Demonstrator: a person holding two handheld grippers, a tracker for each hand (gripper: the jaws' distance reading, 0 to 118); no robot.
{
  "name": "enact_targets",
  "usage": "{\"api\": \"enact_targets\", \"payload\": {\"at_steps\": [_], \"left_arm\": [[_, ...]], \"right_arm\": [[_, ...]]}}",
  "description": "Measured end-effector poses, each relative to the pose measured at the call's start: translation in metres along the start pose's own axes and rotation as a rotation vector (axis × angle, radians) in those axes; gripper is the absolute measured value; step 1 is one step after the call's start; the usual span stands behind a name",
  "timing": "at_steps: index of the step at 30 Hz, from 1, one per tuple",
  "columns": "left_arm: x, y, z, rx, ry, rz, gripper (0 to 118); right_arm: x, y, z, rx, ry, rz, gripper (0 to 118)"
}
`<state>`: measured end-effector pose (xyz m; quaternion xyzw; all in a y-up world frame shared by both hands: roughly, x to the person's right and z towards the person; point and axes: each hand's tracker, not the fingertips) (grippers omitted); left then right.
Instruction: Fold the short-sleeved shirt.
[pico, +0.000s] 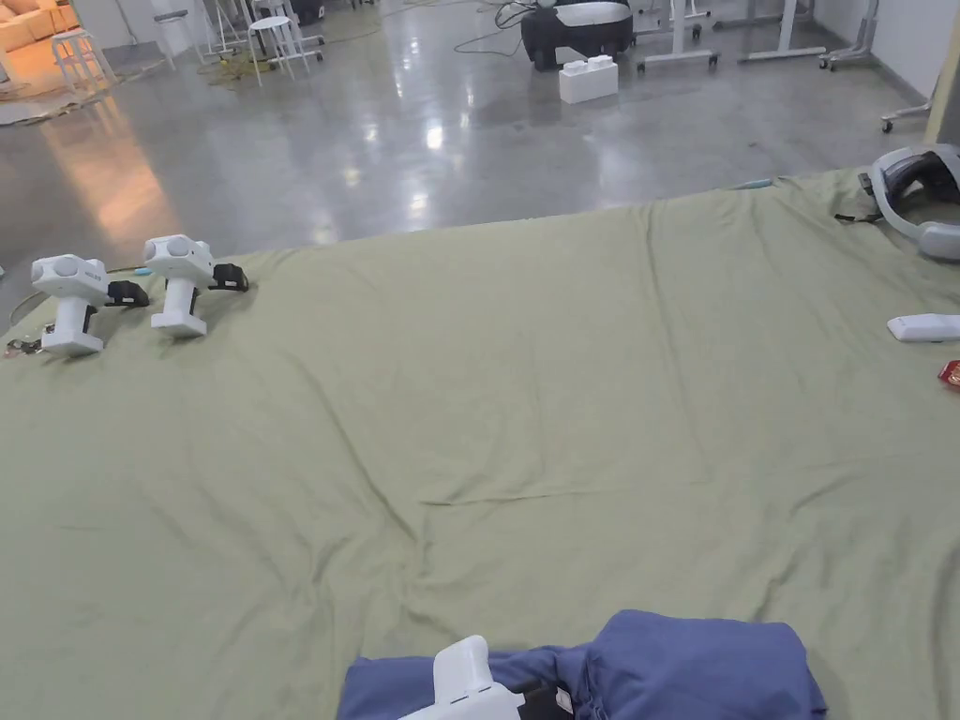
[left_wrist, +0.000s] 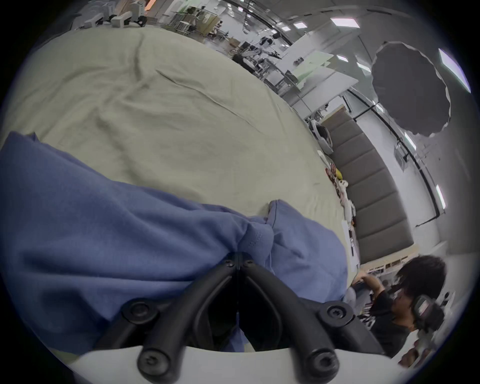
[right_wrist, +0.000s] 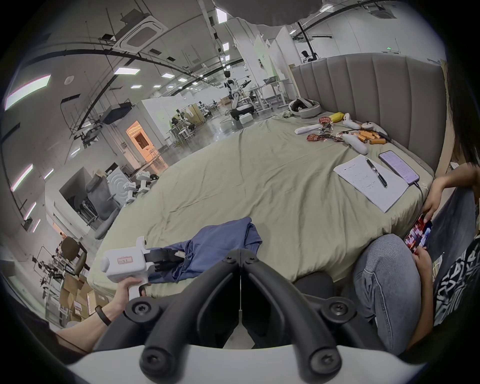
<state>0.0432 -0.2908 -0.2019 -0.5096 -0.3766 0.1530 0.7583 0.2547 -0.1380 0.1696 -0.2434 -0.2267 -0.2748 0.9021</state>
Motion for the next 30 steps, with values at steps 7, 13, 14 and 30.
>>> {"api": "enact_targets", "payload": {"at_steps": [7, 13, 14, 30], "left_arm": [[-0.037, 0.028, 0.112, 0.185, -0.044, -0.030, 104], [-0.143, 0.025, 0.166, 0.307, -0.049, 0.423, 104], [-0.161, 0.021, 0.158, 0.275, -0.127, 0.532, 103], [-0.139, 0.023, 0.170, 0.341, -0.040, 0.303, 16]], "right_arm": [[-0.004, -0.001, -0.013, -0.016, 0.035, 0.019, 2], [-0.018, 0.000, -0.025, -0.036, 0.110, 0.011, 2], [-0.020, 0.000, -0.025, -0.040, 0.116, 0.015, 2], [-0.011, 0.000, -0.010, -0.020, 0.076, 0.000, 2]]}}
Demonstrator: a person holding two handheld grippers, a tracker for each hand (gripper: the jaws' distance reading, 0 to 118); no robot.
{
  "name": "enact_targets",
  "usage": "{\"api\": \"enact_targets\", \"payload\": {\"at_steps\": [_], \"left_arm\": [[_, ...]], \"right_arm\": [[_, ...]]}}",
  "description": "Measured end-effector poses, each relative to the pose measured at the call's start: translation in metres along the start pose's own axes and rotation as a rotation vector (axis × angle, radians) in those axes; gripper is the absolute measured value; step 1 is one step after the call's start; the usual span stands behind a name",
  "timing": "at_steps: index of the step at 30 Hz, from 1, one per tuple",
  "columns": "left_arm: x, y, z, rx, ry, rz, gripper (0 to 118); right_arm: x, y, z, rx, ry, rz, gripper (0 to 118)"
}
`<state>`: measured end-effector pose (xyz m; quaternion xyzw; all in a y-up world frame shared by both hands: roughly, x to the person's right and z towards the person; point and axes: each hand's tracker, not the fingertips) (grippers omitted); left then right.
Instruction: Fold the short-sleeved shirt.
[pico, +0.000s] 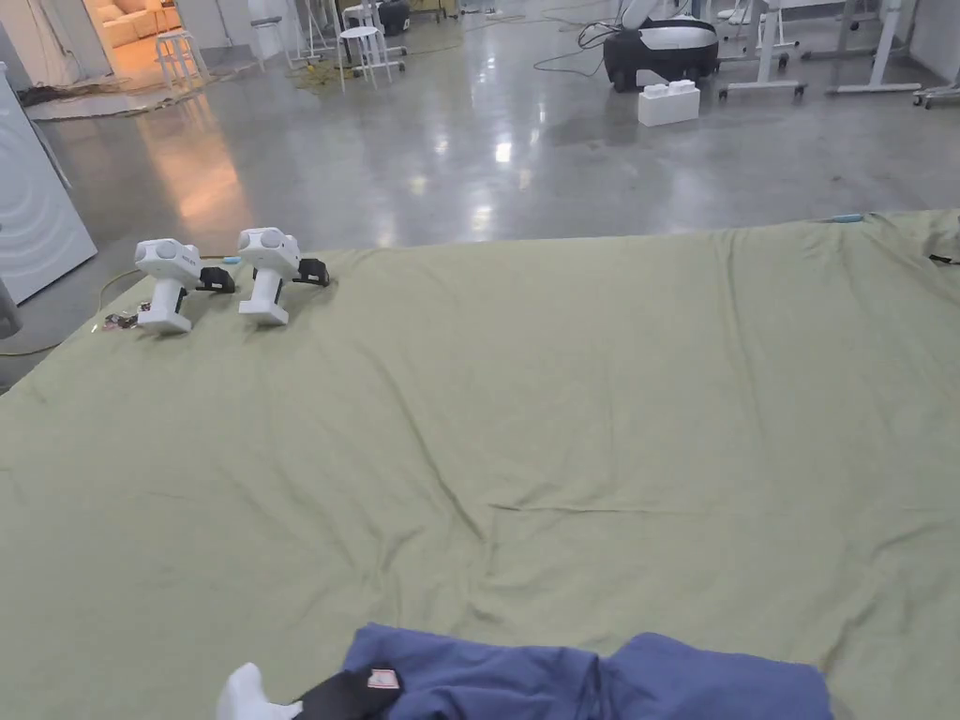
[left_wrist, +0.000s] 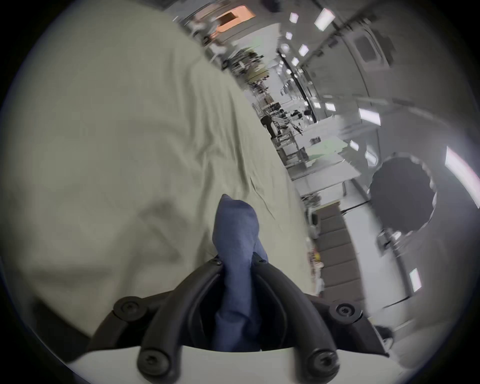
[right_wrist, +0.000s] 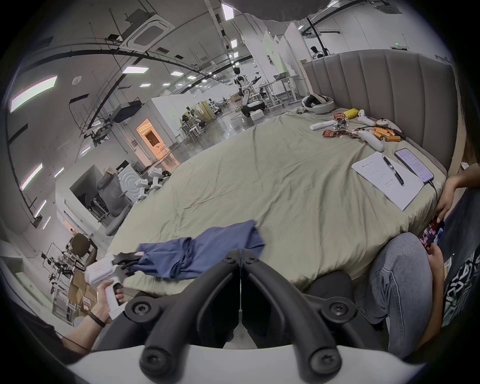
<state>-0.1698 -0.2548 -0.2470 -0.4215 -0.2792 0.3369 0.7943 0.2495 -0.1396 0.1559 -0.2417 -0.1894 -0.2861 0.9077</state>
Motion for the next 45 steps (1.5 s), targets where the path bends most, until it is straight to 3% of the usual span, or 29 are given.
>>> {"api": "enact_targets", "payload": {"at_steps": [6, 7, 9, 15, 16, 17, 18, 20, 21, 23, 25, 27, 28, 29, 31, 34, 37, 38, 42, 45], "left_arm": [[0.081, 0.032, 0.049, 0.081, 0.205, -0.509, 16], [0.096, 0.021, 0.039, 0.054, 0.163, -0.536, 16], [0.123, -0.006, 0.016, 0.001, 0.124, -0.594, 16], [0.167, -0.107, -0.092, -0.223, 0.119, -0.668, 17], [0.172, -0.121, -0.105, -0.250, 0.108, -0.715, 30], [0.175, -0.132, -0.117, -0.267, 0.127, -0.726, 55], [0.176, -0.139, -0.126, -0.278, 0.138, -0.736, 55], [0.177, -0.143, -0.136, -0.350, 0.110, -0.723, 81], [0.179, -0.143, -0.134, -0.342, 0.094, -0.709, 86], [0.185, -0.126, -0.114, -0.320, 0.054, -0.678, 84], [0.183, -0.107, -0.088, -0.265, -0.144, -0.563, 80], [0.183, -0.089, -0.077, -0.203, -0.112, -0.533, 78], [0.179, -0.084, -0.079, -0.195, -0.086, -0.526, 70], [0.171, -0.082, -0.087, -0.202, -0.072, -0.507, 58], [0.160, -0.087, -0.112, -0.245, -0.047, -0.429, 2], [0.144, -0.121, -0.153, -0.419, -0.057, -0.398, 2], [0.137, -0.162, -0.183, -0.554, 0.141, -0.656, 2], [0.143, -0.156, -0.176, -0.466, 0.077, -0.637, 2], [0.157, -0.127, -0.157, -0.478, 0.037, -0.489, 2], [0.178, -0.090, -0.097, -0.295, -0.155, -0.532, 2]], "right_arm": [[0.007, -0.002, -0.010, -0.029, 0.080, -0.048, 2], [0.007, -0.003, -0.010, -0.035, 0.111, -0.054, 2], [0.003, -0.005, -0.006, -0.010, 0.083, -0.046, 2], [0.000, -0.007, 0.013, 0.015, 0.045, -0.005, 2], [0.003, -0.008, 0.017, 0.023, 0.031, -0.009, 2], [0.006, -0.009, 0.020, 0.026, 0.018, -0.015, 2], [0.008, -0.009, 0.023, 0.029, 0.005, -0.023, 2], [0.013, -0.011, 0.026, 0.048, -0.038, -0.051, 2], [0.015, -0.013, 0.026, 0.052, -0.043, -0.059, 2], [0.021, -0.016, 0.028, 0.051, -0.044, -0.073, 2], [0.025, -0.018, 0.027, 0.043, -0.043, -0.082, 2], [0.030, -0.021, 0.025, 0.021, -0.043, -0.096, 2], [0.032, -0.021, 0.024, 0.013, -0.045, -0.101, 2], [0.032, -0.022, 0.023, 0.007, -0.049, -0.105, 2], [0.032, -0.023, 0.024, -0.001, -0.050, -0.108, 2], [0.028, -0.024, 0.029, -0.005, -0.057, -0.095, 2], [0.023, -0.026, 0.028, -0.019, -0.075, -0.085, 2], [0.021, -0.027, 0.026, -0.030, -0.078, -0.080, 2], [0.010, -0.029, 0.000, -0.092, 0.013, -0.082, 2], [-0.013, -0.027, -0.041, -0.181, 0.060, -0.012, 2]]}}
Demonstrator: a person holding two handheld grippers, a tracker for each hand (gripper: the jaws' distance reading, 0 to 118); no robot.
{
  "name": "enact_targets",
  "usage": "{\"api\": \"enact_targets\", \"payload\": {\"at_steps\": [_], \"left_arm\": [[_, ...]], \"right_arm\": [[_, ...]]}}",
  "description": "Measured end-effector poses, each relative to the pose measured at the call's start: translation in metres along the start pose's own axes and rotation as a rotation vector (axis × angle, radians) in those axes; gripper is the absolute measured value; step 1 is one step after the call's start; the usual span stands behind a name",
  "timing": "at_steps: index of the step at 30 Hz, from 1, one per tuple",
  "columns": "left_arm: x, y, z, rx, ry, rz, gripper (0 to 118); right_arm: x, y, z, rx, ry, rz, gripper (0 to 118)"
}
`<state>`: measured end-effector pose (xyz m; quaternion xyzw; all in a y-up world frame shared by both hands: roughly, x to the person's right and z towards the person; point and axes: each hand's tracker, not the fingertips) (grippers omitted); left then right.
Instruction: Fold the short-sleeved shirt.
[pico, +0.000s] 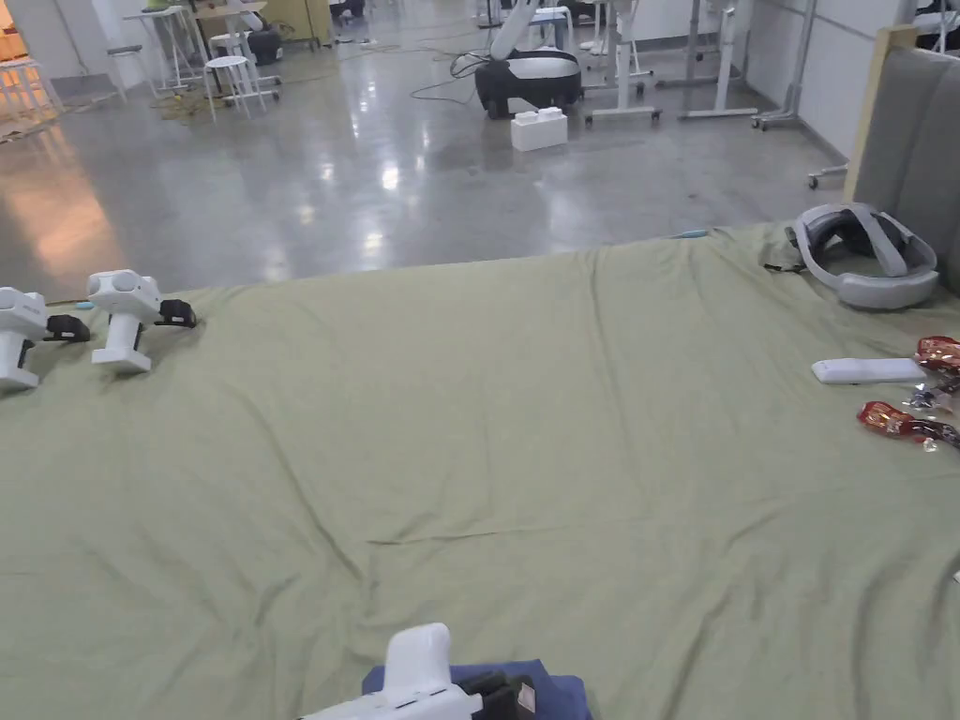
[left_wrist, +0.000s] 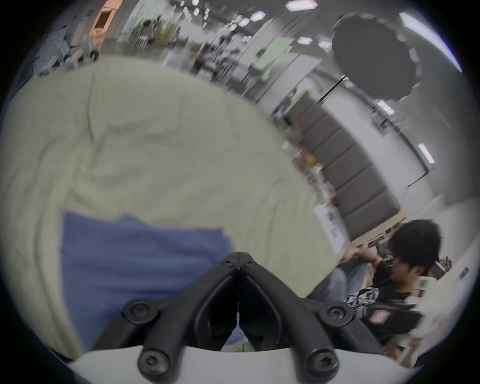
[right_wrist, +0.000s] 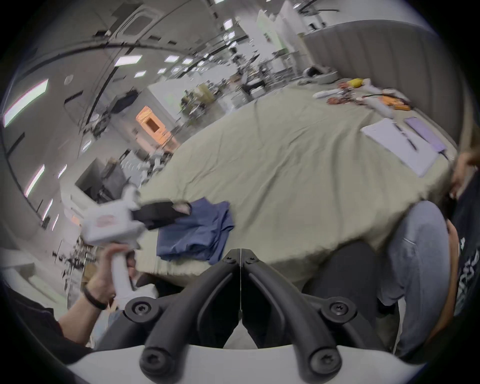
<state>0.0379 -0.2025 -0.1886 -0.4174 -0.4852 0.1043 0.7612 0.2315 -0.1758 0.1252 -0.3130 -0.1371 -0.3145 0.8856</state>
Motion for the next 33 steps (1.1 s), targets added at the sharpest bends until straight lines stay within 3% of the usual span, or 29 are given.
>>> {"api": "enact_targets", "payload": {"at_steps": [3, 5, 7, 8, 9, 10, 11, 13, 14, 15, 18, 20, 22, 24, 25, 26, 31, 33], "left_arm": [[-0.001, 0.011, 0.061, 0.100, 0.041, -0.049, 2], [-0.021, 0.012, 0.089, 0.127, 0.092, -0.011, 2], [-0.047, 0.008, 0.105, 0.129, 0.105, 0.086, 4], [-0.060, 0.002, 0.114, 0.148, 0.097, 0.136, 16], [-0.070, -0.002, 0.119, 0.164, 0.091, 0.165, 47], [-0.080, -0.004, 0.120, 0.159, 0.102, 0.212, 93], [-0.092, -0.008, 0.120, 0.159, 0.104, 0.259, 103], [-0.109, -0.011, 0.115, 0.149, 0.050, 0.333, 103], [-0.118, -0.012, 0.110, 0.132, 0.027, 0.370, 103], [-0.124, -0.018, 0.099, 0.102, 0.016, 0.382, 103], [-0.146, -0.026, 0.054, 0.011, -0.055, 0.398, 103], [-0.151, -0.028, 0.027, -0.037, -0.091, 0.408, 103], [-0.149, -0.030, 0.007, -0.088, -0.050, 0.374, 99], [-0.141, -0.029, -0.001, -0.120, -0.069, 0.330, 74], [-0.137, -0.025, -0.001, -0.089, -0.064, 0.330, 66], [-0.135, -0.022, 0.002, -0.105, 0.049, 0.299, 65], [-0.139, -0.015, 0.023, -0.075, -0.037, 0.363, 59], [-0.143, -0.008, 0.048, -0.032, -0.103, 0.403, 59]], "right_arm": [[-0.029, 0.015, -0.058, -0.077, 0.060, 0.063, 2], [-0.048, 0.030, -0.110, -0.130, 0.109, 0.105, 2], [-0.065, 0.044, -0.156, -0.191, 0.074, 0.167, 2], [-0.073, 0.049, -0.178, -0.218, 0.032, 0.242, 2], [-0.078, 0.052, -0.195, -0.248, 0.010, 0.291, 2], [-0.077, 0.052, -0.214, -0.288, -0.018, 0.312, 2], [-0.074, 0.048, -0.237, -0.352, -0.081, 0.334, 2], [-0.063, 0.035, -0.261, -0.458, -0.110, 0.347, 2], [-0.066, 0.038, -0.252, -0.368, -0.076, 0.340, 2], [-0.073, 0.042, -0.247, -0.391, -0.103, 0.334, 2], [-0.086, 0.028, -0.247, -0.361, -0.177, 0.467, 2], [-0.088, 0.024, -0.243, -0.335, -0.188, 0.496, 2], [-0.087, 0.019, -0.241, -0.324, -0.185, 0.480, 2], [-0.082, 0.020, -0.240, -0.312, -0.175, 0.459, 2], [-0.080, 0.020, -0.239, -0.306, -0.169, 0.449, 2], [-0.077, 0.021, -0.239, -0.304, -0.154, 0.432, 2], [-0.066, 0.045, -0.218, -0.383, -0.055, 0.250, 3], [-0.059, 0.052, -0.193, -0.392, 0.035, 0.156, 3]]}}
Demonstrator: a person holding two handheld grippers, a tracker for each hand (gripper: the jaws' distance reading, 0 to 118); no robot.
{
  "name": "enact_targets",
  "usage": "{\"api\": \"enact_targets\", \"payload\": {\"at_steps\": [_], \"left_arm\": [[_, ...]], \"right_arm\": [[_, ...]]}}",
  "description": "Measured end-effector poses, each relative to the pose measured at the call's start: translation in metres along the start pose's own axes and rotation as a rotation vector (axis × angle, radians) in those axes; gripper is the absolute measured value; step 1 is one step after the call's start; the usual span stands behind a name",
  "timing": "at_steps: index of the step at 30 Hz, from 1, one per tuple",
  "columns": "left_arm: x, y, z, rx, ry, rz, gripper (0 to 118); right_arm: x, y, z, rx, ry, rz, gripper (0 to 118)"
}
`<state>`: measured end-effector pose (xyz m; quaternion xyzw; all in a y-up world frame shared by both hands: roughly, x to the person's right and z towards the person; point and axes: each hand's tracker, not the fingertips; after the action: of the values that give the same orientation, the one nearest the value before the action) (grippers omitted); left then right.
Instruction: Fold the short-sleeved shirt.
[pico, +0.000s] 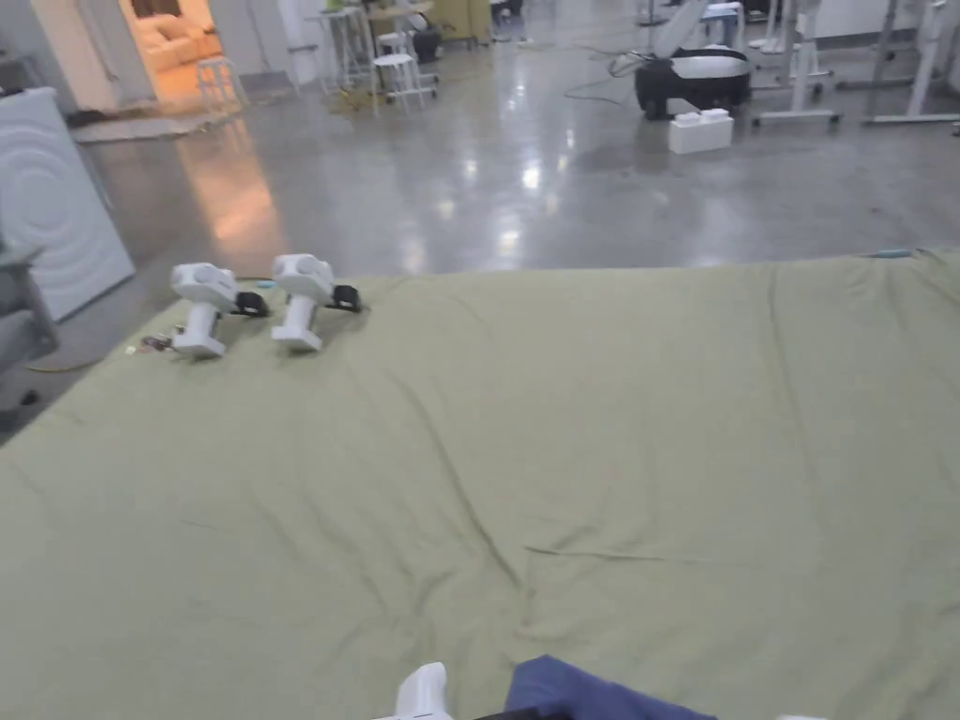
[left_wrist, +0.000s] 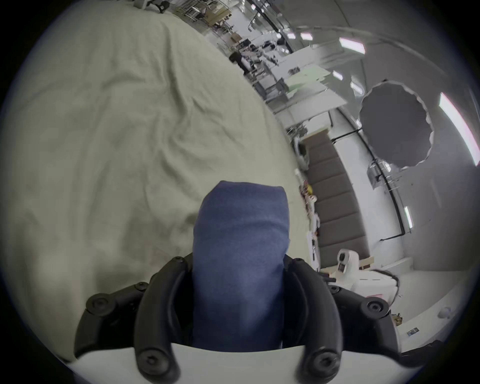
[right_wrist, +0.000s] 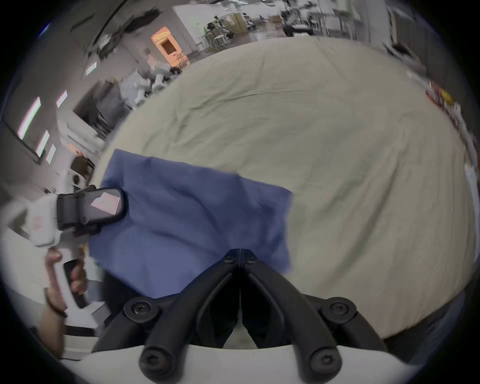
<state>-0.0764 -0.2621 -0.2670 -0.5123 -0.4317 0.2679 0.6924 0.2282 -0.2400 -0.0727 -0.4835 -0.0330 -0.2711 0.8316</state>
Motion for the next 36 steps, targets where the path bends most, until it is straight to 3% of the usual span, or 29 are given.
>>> {"api": "enact_targets", "payload": {"at_steps": [3, 9, 12, 14, 15, 18, 21, 23, 26, 32, 36], "left_arm": [[-0.008, 0.034, 0.065, 0.078, 0.092, -0.088, 59], [-0.067, 0.137, 0.208, 0.175, 0.526, -0.132, 59], [-0.104, 0.174, 0.228, 0.160, 0.641, -0.050, 60], [-0.117, 0.183, 0.223, 0.173, 0.658, -0.001, 72], [-0.122, 0.186, 0.218, 0.177, 0.681, 0.019, 74], [-0.126, 0.185, 0.207, 0.222, 0.930, 0.045, 84], [-0.105, 0.180, 0.224, 0.283, 1.064, 0.013, 84], [-0.070, 0.168, 0.244, 0.315, 0.941, -0.112, 84], [0.018, 0.140, 0.269, 0.427, 0.900, -0.346, 84], [0.185, 0.041, 0.295, 0.778, 0.550, -0.688, 84], [0.263, -0.024, 0.269, 0.897, 0.582, -0.856, 84]], "right_arm": [[0.013, -0.021, 0.031, 0.055, 0.054, -0.043, 3], [0.033, -0.059, 0.056, 0.057, -0.026, -0.146, 3], [0.044, -0.069, 0.056, 0.042, 0.001, -0.226, 3], [0.049, -0.070, 0.055, 0.031, 0.005, -0.251, 3], [0.049, -0.069, 0.055, 0.031, -0.003, -0.249, 3], [0.055, -0.063, 0.053, 0.038, -0.026, -0.247, 3], [0.053, -0.057, 0.066, 0.086, -0.022, -0.204, 3], [0.042, -0.051, 0.085, 0.150, -0.066, -0.142, 3], [0.022, -0.039, 0.122, 0.303, -0.125, 0.004, 3], [-0.016, -0.017, 0.202, 0.640, -0.094, 0.131, 3], [-0.034, -0.015, 0.241, 0.821, -0.054, 0.199, 3]]}}
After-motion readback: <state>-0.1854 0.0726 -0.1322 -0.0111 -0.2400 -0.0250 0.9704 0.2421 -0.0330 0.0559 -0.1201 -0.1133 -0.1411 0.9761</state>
